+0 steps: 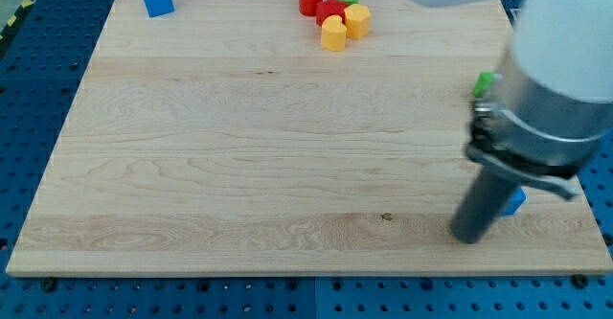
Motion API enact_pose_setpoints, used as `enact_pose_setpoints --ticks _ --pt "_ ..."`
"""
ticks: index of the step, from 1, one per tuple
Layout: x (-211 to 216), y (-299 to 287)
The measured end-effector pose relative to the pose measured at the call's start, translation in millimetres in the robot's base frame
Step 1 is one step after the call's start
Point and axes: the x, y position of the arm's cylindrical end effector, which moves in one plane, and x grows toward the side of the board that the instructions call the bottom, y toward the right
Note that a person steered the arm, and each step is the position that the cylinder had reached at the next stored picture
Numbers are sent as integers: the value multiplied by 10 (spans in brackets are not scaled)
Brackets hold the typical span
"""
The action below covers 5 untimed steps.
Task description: Move blue cube towards center left
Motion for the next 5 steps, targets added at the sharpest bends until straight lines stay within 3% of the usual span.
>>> enact_pose_setpoints --ticks 1,2,5 --pt "-1 717" --pt "-2 916" --pt "-341 305"
